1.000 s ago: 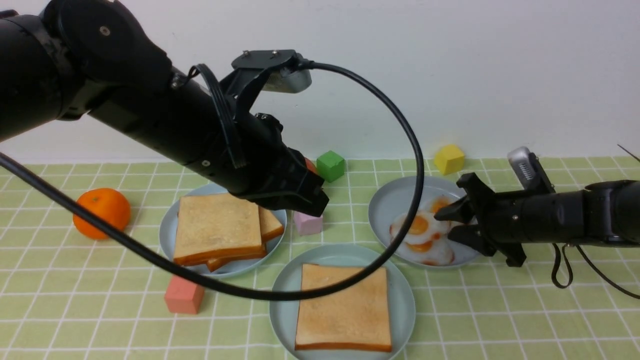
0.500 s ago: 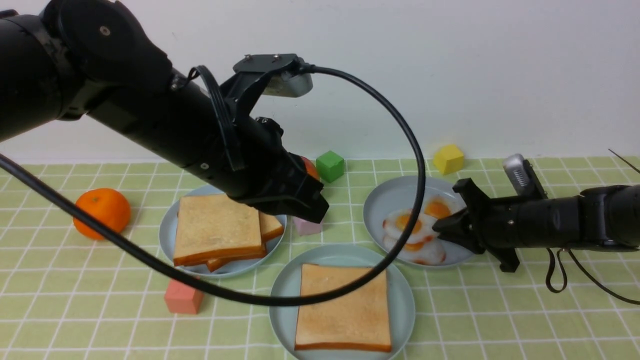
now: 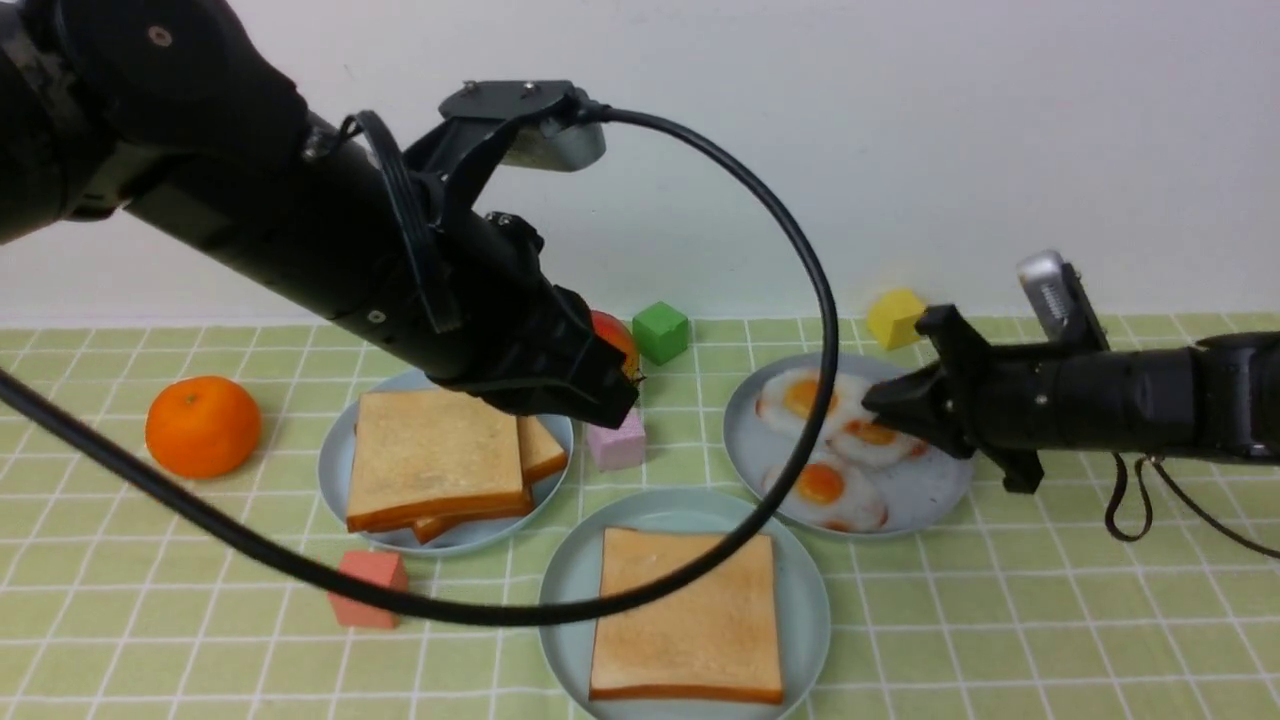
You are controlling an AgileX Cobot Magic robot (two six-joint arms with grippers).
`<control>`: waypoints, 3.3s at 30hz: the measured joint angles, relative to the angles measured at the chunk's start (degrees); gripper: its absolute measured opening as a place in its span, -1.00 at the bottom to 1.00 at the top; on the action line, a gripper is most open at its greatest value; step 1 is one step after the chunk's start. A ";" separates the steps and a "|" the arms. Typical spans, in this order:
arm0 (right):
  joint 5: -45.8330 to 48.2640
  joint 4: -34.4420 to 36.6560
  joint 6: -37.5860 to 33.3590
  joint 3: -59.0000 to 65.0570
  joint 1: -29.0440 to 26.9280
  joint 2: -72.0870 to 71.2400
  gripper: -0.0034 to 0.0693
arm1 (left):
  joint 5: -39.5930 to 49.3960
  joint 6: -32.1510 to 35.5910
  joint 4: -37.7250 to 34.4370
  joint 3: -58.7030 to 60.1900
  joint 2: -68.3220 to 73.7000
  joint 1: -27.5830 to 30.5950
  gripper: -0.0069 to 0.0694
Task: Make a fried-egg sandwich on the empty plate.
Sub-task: Use the right arm to place the fried egg on the slice of bread in the middle, then use the left arm to grab a slice of bread
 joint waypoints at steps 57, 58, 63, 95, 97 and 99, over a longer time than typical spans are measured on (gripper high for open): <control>24.74 -75.74 25.13 -19.32 32.52 -28.85 0.38 | -9.56 -27.07 -2.25 18.32 -4.72 21.30 -0.66; 24.86 -78.85 26.68 -19.32 34.29 -29.57 0.37 | -8.94 -24.56 -5.63 18.24 -3.34 23.75 -0.65; 23.62 -88.30 31.91 -19.20 40.26 -33.37 0.24 | -9.39 -17.25 -14.33 17.99 2.63 30.56 -0.54; -13.34 -86.37 36.52 4.62 41.84 -55.38 -0.94 | -13.03 4.50 -25.56 11.56 25.28 31.65 -0.20; -13.39 -86.10 36.52 4.62 41.84 -55.38 -0.94 | -13.03 4.84 -25.68 11.56 25.59 31.65 -0.33; -13.39 -85.92 36.52 4.62 41.84 -55.38 -0.93 | -13.03 4.92 -25.76 11.56 25.66 31.65 -0.48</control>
